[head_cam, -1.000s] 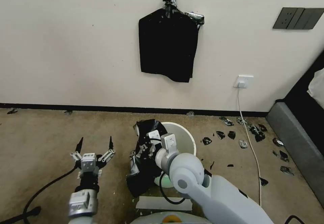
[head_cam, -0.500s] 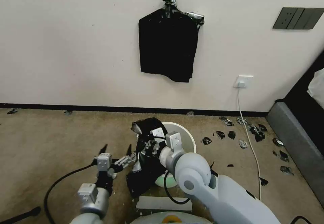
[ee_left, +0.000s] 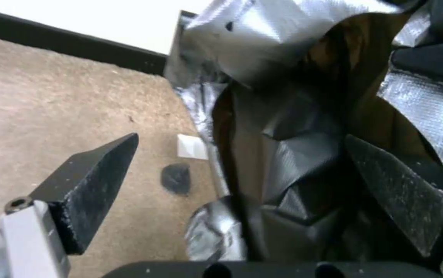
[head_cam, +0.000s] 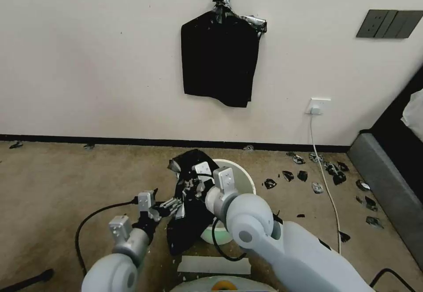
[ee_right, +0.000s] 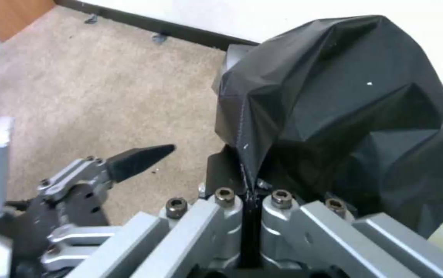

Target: Place a trash bag onto the trash bin.

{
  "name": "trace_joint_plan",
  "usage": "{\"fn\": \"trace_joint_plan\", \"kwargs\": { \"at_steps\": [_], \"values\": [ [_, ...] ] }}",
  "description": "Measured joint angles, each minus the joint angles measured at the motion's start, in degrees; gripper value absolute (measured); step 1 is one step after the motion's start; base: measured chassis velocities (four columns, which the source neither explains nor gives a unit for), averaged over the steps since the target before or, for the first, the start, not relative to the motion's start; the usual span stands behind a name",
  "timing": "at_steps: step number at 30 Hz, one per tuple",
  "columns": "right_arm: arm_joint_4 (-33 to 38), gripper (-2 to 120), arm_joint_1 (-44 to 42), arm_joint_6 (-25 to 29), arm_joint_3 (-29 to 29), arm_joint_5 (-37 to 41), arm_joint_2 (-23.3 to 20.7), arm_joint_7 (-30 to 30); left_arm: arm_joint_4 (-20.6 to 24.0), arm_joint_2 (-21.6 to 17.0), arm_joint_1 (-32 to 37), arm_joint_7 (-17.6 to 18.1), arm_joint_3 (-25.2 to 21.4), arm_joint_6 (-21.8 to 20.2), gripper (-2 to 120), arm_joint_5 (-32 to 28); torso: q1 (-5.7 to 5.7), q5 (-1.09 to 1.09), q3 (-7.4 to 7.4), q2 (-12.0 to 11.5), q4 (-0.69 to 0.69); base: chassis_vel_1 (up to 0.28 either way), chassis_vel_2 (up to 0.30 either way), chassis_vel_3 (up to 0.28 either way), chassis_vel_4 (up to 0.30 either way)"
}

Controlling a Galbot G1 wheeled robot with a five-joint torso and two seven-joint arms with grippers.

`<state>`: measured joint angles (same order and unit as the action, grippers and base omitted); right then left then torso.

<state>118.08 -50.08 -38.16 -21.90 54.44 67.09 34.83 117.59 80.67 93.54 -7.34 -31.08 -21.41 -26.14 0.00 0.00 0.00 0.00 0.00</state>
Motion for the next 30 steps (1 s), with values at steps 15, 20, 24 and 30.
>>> {"fn": "trace_joint_plan", "kwargs": {
  "at_steps": [15, 20, 24, 30],
  "values": [
    [-0.3, 0, 0.0, 0.1, 0.9, -0.1, -0.7, -0.2, -6.5, -1.0, -5.9, 0.0, 4.0, -1.6, 100, 0.0, 0.0, 0.0, 0.0, 0.0, 0.0, 0.0, 0.0, 0.0, 0.0],
    [-0.2, 0, -0.3, 0.1, 1.6, -0.2, -1.1, -0.3, -7.7, -1.6, -6.9, -0.1, 4.4, -2.0, 100, 0.0, 0.0, 0.0, 0.0, 0.0, 0.0, 0.0, 0.0, 0.0, 0.0],
    [0.0, 0, -0.7, 0.1, 1.9, -0.3, -1.4, -0.3, -8.2, -1.7, -7.3, -0.6, 4.5, -2.0, 95, 0.0, 0.0, 0.01, 0.0, 0.0, 0.0, 0.0, 0.0, 0.0, 0.0],
    [0.3, 0, -1.2, 0.2, 2.1, -0.5, -1.6, -0.3, -8.8, -1.6, -7.8, -1.1, 5.0, -2.0, 76, 0.1, 0.0, 0.01, -0.01, 0.0, 0.0, 0.0, 0.0, 0.0, 0.0]
  ]
}}
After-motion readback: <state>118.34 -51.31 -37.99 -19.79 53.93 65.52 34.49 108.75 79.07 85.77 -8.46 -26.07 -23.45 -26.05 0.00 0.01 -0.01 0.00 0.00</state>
